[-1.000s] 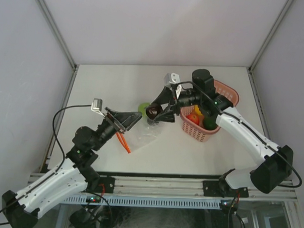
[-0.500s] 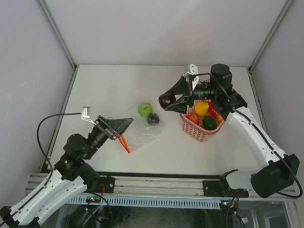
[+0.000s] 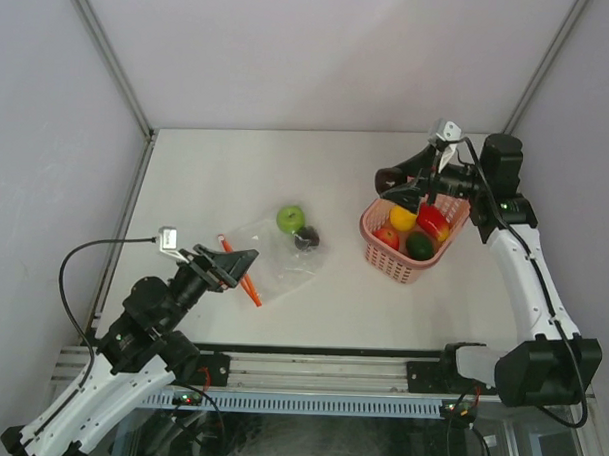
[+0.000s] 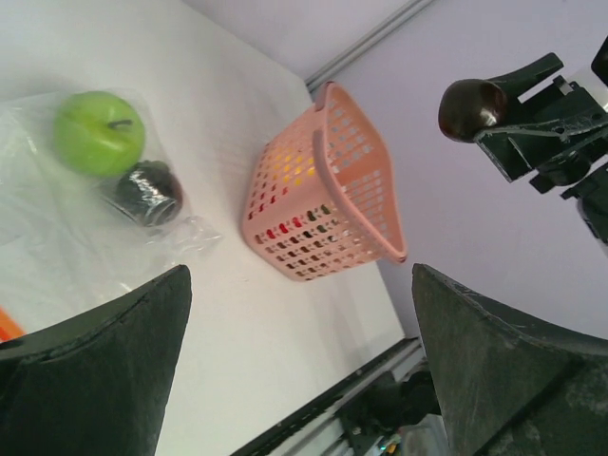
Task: Open the zip-top bag and remove the fake food
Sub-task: Pick up the fake fruit from the zipper food storage bag, then place the fake fruit in the bin.
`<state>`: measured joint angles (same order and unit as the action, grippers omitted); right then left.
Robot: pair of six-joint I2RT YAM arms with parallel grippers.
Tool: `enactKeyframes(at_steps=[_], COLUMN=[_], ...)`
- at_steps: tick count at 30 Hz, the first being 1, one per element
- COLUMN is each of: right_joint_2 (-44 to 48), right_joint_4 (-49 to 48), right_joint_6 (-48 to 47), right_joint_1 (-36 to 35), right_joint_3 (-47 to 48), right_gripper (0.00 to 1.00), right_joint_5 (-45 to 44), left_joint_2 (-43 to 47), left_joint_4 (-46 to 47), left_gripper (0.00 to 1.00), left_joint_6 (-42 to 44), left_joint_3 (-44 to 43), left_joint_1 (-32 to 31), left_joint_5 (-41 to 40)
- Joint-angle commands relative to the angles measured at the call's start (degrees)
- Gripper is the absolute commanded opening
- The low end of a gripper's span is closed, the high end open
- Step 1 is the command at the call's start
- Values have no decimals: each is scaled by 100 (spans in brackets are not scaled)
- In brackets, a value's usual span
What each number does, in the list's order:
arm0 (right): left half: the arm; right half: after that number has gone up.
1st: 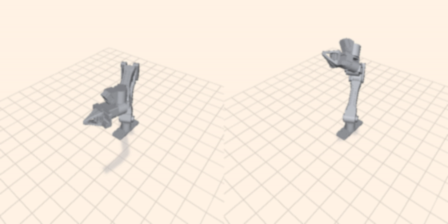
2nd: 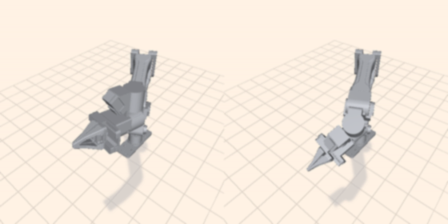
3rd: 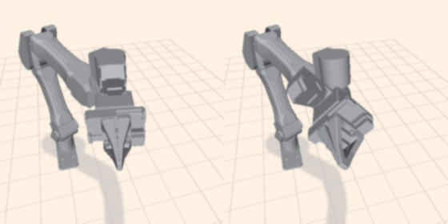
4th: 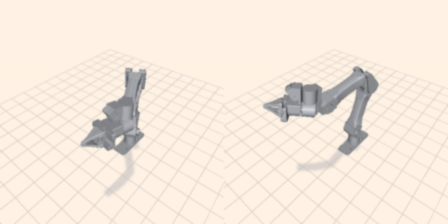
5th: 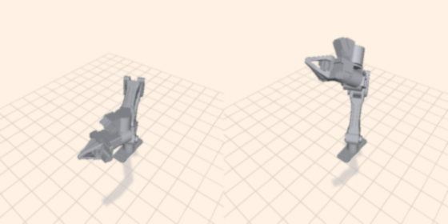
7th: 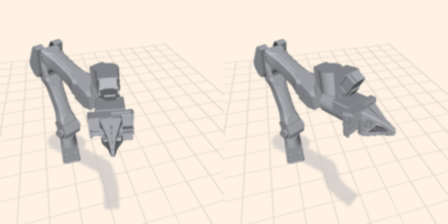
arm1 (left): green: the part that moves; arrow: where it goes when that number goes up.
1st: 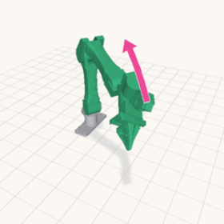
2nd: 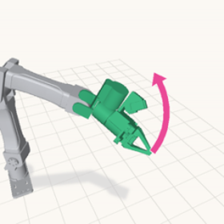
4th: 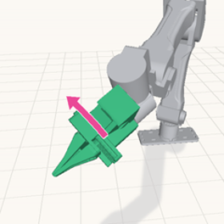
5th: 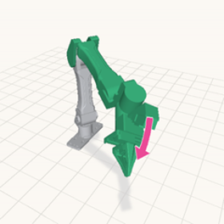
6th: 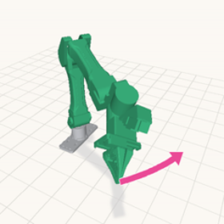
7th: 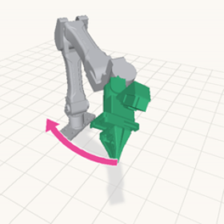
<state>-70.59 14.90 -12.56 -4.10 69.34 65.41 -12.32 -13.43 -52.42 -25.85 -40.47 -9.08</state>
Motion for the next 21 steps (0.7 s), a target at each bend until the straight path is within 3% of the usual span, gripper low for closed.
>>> enactKeyframes(at_steps=[1,21], right_joint_2=[126,-989], right_joint_4=[-12,150], right_joint_6=[-323,-1268], right_joint_1=[339,513], right_joint_3=[-360,-588], right_gripper=[17,19], right_joint_5=[-444,-4172], left_joint_2=[138,1031], left_joint_4=[-472,-1605], left_gripper=[100,100], left_joint_6=[431,329], left_joint_3=[-165,339], left_joint_1=[24,30], left_joint_5=[-228,-922])
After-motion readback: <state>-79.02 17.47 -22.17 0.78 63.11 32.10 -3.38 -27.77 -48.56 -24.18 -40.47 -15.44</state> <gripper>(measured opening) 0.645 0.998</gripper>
